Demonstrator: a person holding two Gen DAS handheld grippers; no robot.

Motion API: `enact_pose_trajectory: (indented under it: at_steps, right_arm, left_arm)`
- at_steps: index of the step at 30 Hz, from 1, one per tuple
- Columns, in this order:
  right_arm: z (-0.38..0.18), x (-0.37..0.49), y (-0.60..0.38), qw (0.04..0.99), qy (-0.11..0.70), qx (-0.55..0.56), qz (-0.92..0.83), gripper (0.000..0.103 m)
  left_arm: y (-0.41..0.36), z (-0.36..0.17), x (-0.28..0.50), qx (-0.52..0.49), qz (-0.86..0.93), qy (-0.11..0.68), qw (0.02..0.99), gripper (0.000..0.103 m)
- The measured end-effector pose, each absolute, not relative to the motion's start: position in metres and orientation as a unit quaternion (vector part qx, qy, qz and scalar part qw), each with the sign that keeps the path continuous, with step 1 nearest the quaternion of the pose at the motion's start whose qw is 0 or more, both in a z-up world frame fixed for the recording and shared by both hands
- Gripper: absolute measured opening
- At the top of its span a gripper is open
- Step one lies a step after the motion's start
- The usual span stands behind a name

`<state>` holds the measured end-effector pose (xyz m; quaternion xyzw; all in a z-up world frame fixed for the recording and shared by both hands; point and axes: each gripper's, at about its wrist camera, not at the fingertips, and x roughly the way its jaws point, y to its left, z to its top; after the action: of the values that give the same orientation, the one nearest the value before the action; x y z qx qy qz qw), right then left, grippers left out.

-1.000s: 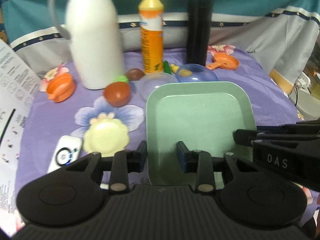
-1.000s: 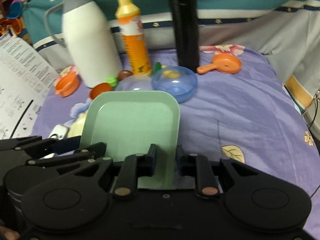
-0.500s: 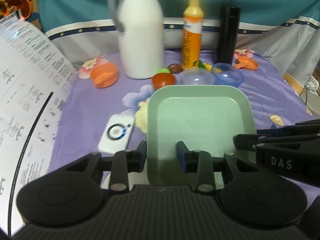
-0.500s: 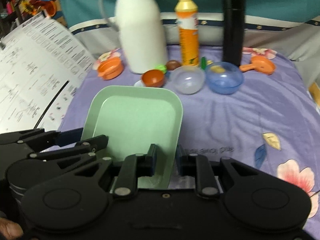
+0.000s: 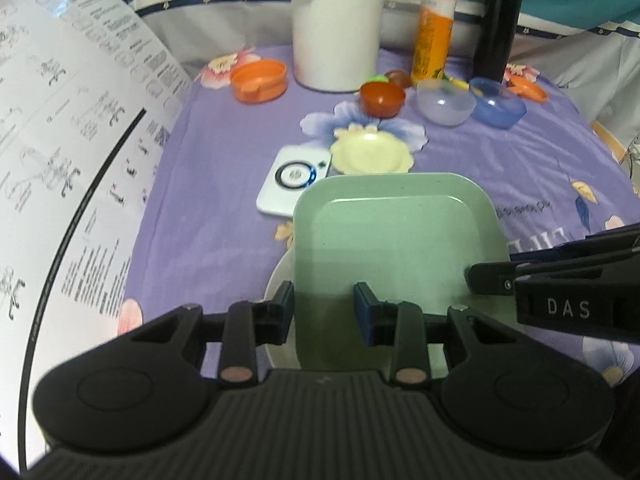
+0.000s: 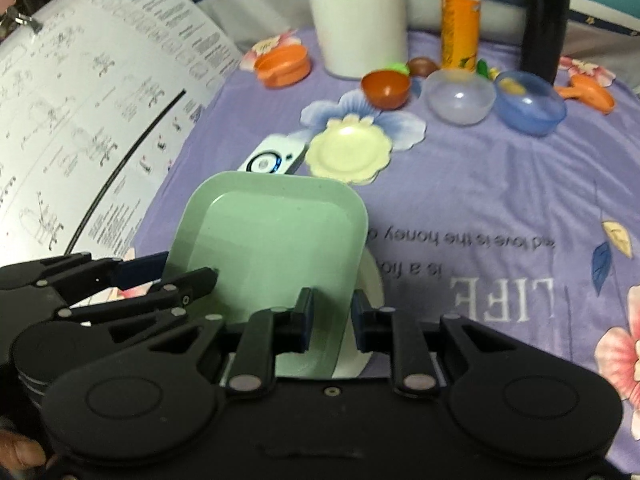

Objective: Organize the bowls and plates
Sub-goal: 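Carry the green plate onto the white plate and open both tools, then move both tools to the yellow flower-shaped plate and grasp its rim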

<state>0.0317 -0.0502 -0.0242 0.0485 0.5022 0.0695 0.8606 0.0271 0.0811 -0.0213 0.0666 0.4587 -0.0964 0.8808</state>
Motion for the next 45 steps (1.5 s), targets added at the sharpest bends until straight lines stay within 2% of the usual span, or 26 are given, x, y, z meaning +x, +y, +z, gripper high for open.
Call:
enact_pose_trajectory:
  at_steps: [22, 24, 26, 27, 28, 29, 30, 32, 33, 34, 36, 37, 38, 45]
  right_arm:
    - [-0.061, 0.043, -0.041, 0.83, 0.55, 0.049, 0.073, 0.022]
    - [-0.063, 0.043, -0.042, 0.829, 0.552, 0.051, 0.073, 0.022]
    - [-0.063, 0.044, -0.042, 0.829, 0.552, 0.053, 0.074, 0.023]
    - [-0.063, 0.044, -0.043, 0.83, 0.55, 0.053, 0.074, 0.026]
    - [-0.062, 0.043, -0.044, 0.831, 0.548, 0.054, 0.075, 0.034]
    - [-0.06, 0.043, -0.044, 0.834, 0.544, 0.054, 0.075, 0.045]
    - [-0.058, 0.042, -0.045, 0.838, 0.538, 0.053, 0.075, 0.049]
    - [-0.052, 0.04, -0.046, 0.847, 0.525, 0.048, 0.072, 0.066]
    - [-0.049, 0.04, -0.048, 0.85, 0.52, 0.048, 0.071, 0.071]
    - [-0.046, 0.039, -0.05, 0.853, 0.514, 0.051, 0.069, 0.08]
    - [-0.041, 0.037, -0.056, 0.857, 0.507, 0.059, 0.069, 0.092]
    - [-0.039, 0.036, -0.059, 0.858, 0.505, 0.062, 0.068, 0.1]
    - [-0.038, 0.036, -0.062, 0.859, 0.503, 0.064, 0.064, 0.102]
    - [-0.033, 0.036, -0.077, 0.865, 0.494, 0.069, 0.048, 0.103]
  left_arm:
    - [0.089, -0.058, 0.034, 0.059, -0.102, 0.493, 0.862, 0.032]
    - [0.089, -0.059, 0.034, 0.058, -0.102, 0.491, 0.863, 0.034]
    - [0.09, -0.058, 0.032, 0.055, -0.103, 0.487, 0.866, 0.041]
    - [0.09, -0.056, 0.031, 0.054, -0.103, 0.482, 0.869, 0.052]
    - [0.091, -0.054, 0.03, 0.054, -0.102, 0.475, 0.873, 0.061]
    - [0.091, -0.051, 0.028, 0.057, -0.096, 0.466, 0.878, 0.062]
    - [0.092, -0.049, 0.027, 0.058, -0.093, 0.459, 0.882, 0.065]
    - [0.096, -0.044, 0.027, 0.05, -0.088, 0.451, 0.887, 0.071]
    - [0.099, -0.042, 0.028, 0.045, -0.084, 0.447, 0.89, 0.079]
    - [0.101, -0.04, 0.028, 0.042, -0.078, 0.444, 0.892, 0.09]
    - [0.105, -0.038, 0.03, 0.032, -0.072, 0.437, 0.896, 0.1]
    - [0.107, -0.036, 0.03, 0.027, -0.074, 0.434, 0.898, 0.102]
    - [0.107, -0.034, 0.031, 0.025, -0.076, 0.431, 0.899, 0.102]
    - [0.094, -0.028, 0.032, 0.05, -0.086, 0.409, 0.907, 0.103]
